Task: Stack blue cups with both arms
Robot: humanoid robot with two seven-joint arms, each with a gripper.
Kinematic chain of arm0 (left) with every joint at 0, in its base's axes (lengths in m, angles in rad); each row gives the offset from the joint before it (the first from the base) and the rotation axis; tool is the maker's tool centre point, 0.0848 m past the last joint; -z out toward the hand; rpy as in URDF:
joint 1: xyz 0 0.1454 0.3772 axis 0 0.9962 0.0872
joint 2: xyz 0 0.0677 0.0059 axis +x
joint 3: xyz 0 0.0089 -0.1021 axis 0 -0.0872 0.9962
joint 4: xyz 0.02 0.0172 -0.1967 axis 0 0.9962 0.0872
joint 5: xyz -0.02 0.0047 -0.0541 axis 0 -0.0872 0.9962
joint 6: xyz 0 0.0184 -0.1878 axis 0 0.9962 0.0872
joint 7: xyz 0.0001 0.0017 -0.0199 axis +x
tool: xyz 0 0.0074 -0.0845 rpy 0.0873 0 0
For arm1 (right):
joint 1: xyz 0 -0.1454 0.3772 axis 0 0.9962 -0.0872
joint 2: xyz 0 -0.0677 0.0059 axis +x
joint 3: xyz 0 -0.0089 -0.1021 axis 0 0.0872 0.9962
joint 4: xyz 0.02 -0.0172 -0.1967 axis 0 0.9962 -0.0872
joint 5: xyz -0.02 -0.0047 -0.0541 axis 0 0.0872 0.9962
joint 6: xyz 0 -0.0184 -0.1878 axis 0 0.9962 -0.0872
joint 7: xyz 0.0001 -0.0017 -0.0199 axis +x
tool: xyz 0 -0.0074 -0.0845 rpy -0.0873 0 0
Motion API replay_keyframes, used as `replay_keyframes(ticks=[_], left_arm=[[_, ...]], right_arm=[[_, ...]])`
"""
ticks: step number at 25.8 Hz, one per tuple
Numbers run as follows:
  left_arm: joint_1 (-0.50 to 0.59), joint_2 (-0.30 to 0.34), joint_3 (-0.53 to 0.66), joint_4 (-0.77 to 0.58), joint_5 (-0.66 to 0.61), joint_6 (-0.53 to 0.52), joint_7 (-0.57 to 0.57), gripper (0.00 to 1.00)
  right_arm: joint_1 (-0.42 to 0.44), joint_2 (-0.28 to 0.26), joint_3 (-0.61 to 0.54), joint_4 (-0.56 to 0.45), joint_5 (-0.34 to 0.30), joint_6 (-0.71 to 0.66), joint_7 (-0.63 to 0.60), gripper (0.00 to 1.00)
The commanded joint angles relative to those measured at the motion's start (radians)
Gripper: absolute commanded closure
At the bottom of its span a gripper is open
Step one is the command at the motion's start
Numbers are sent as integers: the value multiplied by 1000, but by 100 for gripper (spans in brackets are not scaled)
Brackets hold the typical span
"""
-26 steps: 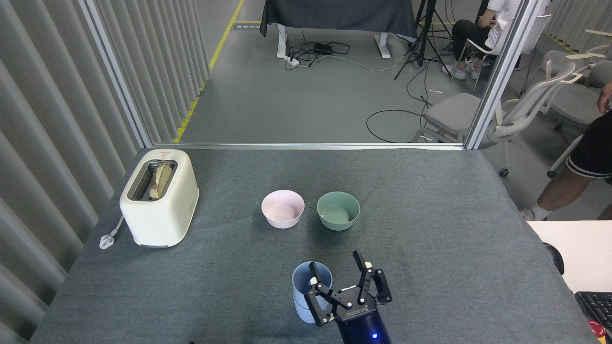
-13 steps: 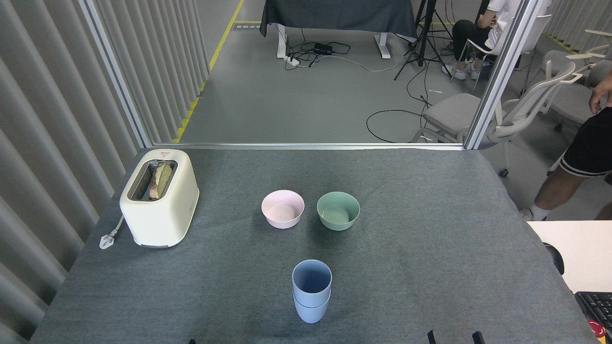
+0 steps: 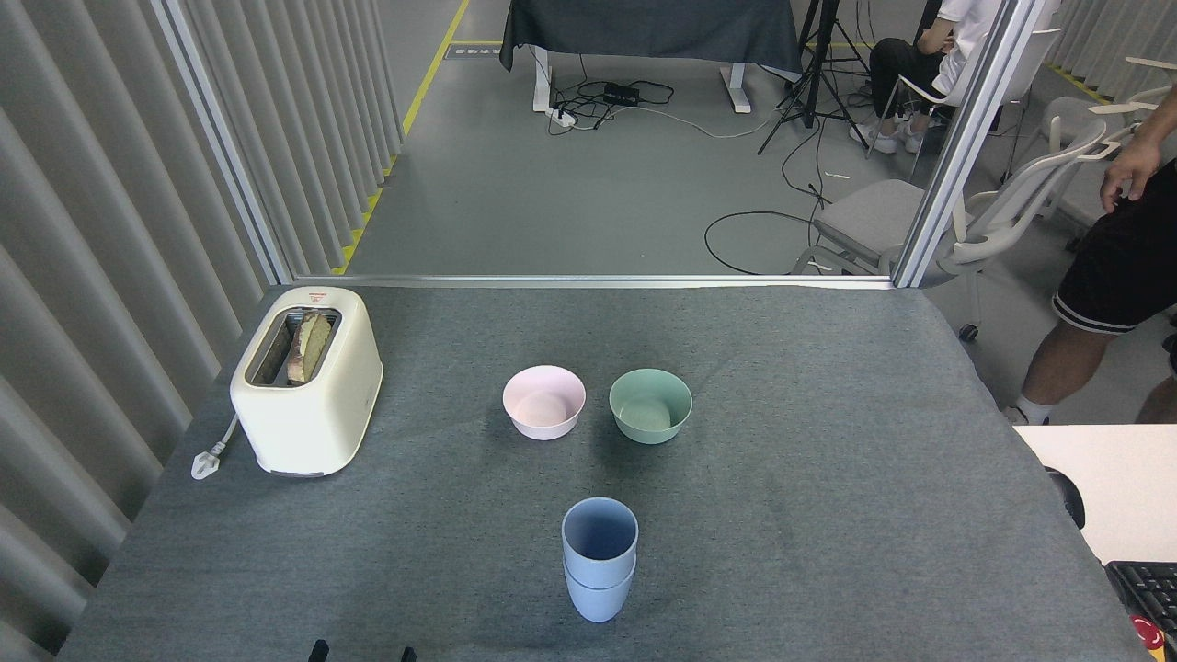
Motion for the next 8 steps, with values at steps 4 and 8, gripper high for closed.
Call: replay_keyframes(ticks=[4,8], left_arm=[[13,5,44,-16,2,-2,-1,0],[15,6,47,-16,2,0,-1,0]], right_arm=[[7,-2,-1,-12,0,0,4,0],[7,-2,-1,-12,0,2,2,0]])
